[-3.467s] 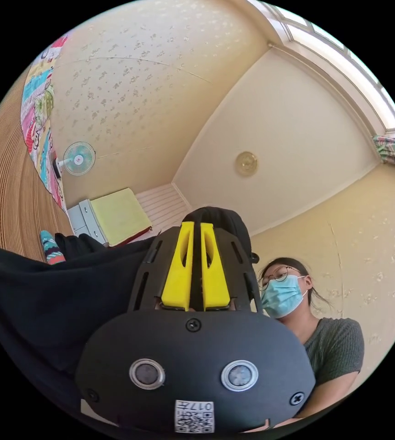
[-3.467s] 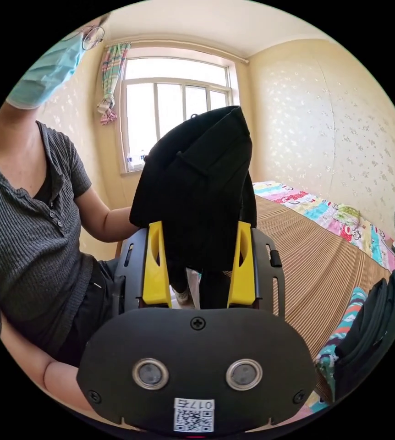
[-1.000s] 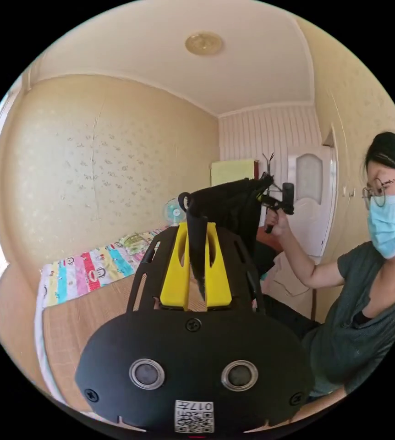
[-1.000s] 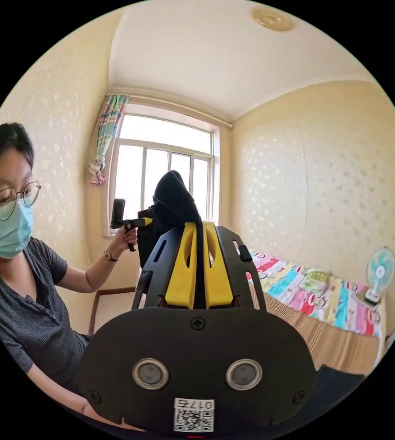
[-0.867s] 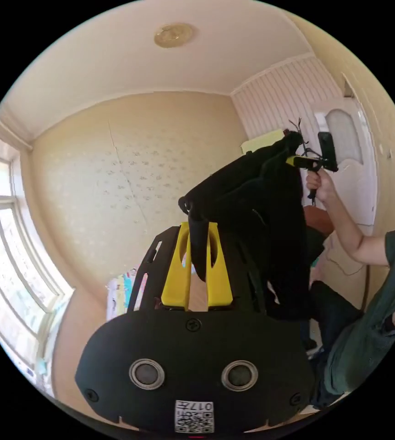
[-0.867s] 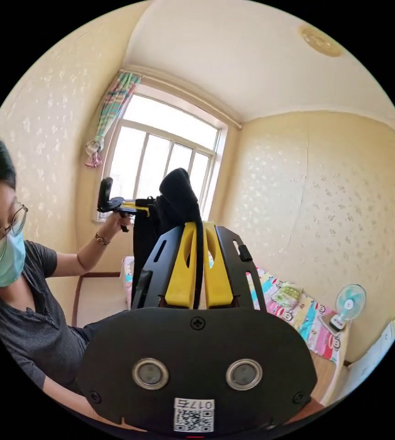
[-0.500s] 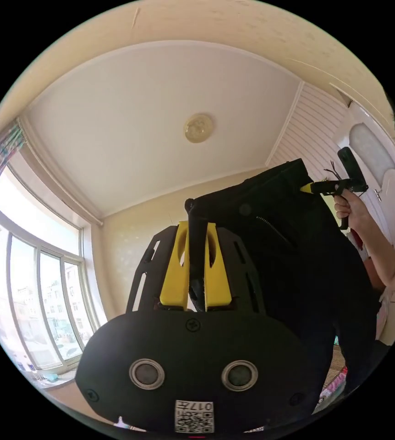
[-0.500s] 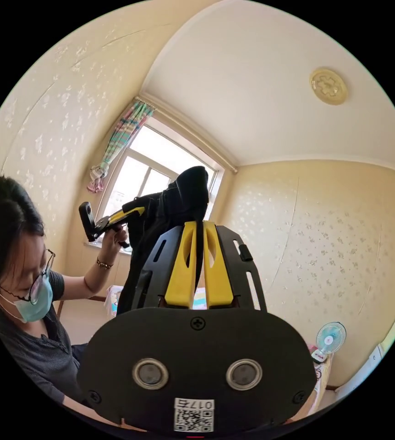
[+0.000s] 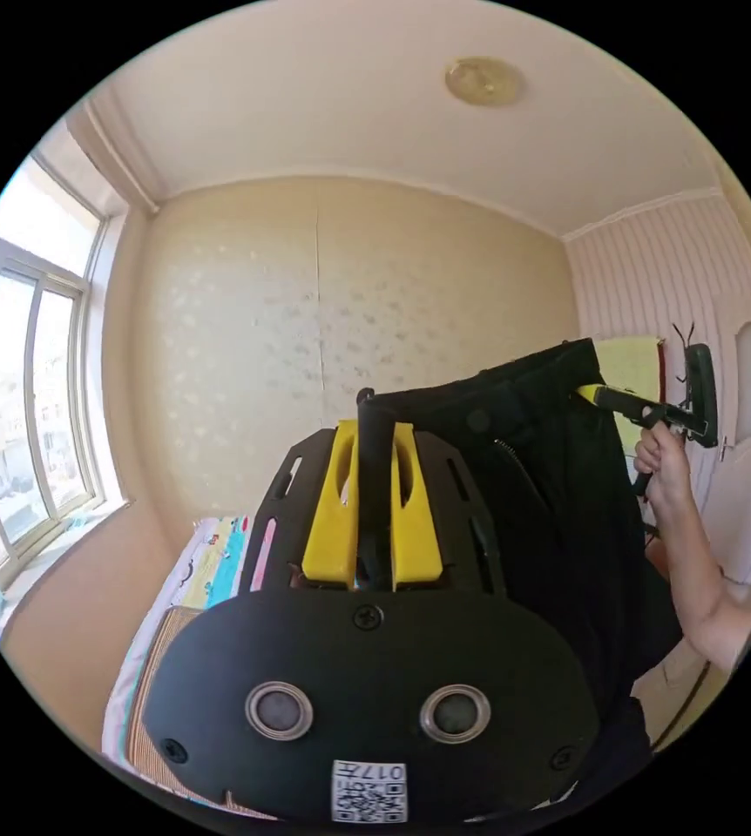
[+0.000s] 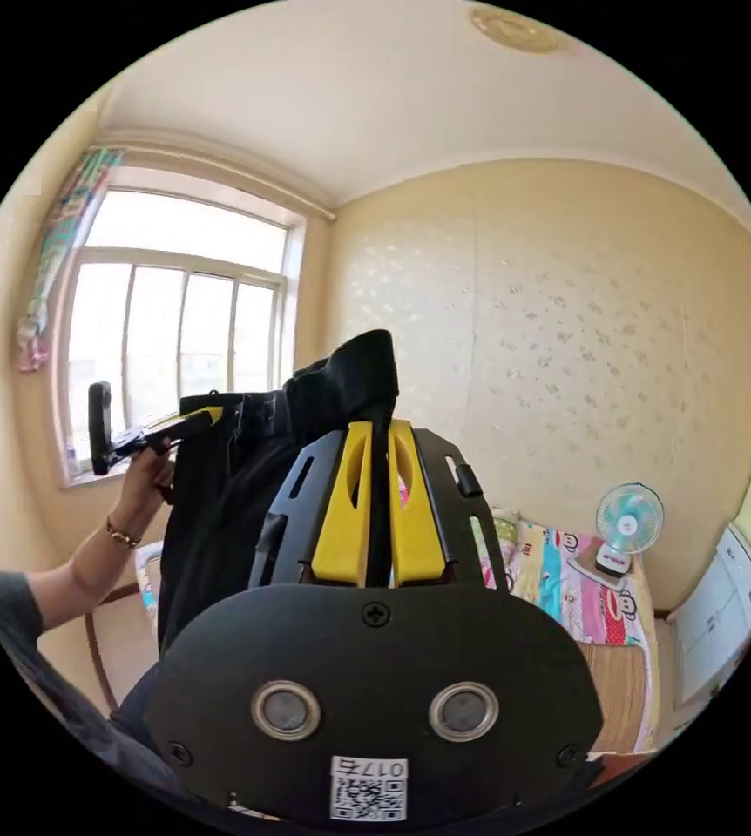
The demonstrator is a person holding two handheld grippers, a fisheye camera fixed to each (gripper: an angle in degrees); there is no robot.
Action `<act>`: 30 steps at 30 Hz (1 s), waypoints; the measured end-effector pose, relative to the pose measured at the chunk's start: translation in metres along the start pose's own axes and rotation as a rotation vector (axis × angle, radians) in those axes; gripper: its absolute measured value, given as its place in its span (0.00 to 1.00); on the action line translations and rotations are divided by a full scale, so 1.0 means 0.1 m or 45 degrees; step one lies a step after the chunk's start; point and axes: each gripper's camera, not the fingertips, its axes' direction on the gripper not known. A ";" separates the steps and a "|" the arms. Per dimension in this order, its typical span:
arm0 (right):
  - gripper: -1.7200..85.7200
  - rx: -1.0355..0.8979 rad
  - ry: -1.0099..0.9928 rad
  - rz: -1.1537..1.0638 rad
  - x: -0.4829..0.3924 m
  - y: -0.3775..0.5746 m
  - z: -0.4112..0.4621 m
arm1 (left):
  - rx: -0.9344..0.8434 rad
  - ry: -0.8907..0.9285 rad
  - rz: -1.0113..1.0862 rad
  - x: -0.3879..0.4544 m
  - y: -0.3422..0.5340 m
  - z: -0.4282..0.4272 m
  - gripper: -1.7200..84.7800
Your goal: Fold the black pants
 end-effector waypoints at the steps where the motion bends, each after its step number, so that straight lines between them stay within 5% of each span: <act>1: 0.05 -0.100 0.021 0.060 0.11 -0.04 0.23 | -0.226 0.045 -0.102 -0.40 -0.17 0.68 0.10; 4: 0.04 -0.342 -0.171 0.185 0.36 0.33 0.99 | -0.571 0.142 -0.306 -1.00 0.31 1.63 0.13; 6: 0.04 -0.501 -0.370 0.056 0.27 1.13 1.48 | -0.652 0.293 -0.150 -0.96 1.00 1.93 0.13; 9: 0.03 -0.790 -0.499 -0.029 0.22 2.55 2.01 | -0.997 0.436 0.076 -0.73 2.74 2.31 0.12; 14: 0.04 -1.104 -0.639 0.278 0.36 4.69 2.31 | -1.320 0.743 -0.166 -0.34 5.36 2.16 0.15; 23: 0.06 -0.908 -0.441 0.698 0.48 5.90 1.65 | -1.273 0.490 -0.551 0.21 5.86 1.96 0.17; 26: 0.05 -0.887 -0.522 0.743 0.52 5.99 1.49 | -1.396 0.680 -0.454 0.36 5.89 2.02 0.03; 30: 0.05 -0.982 -0.495 0.653 0.54 6.10 1.32 | -1.263 0.855 -0.578 -0.20 5.73 1.66 0.02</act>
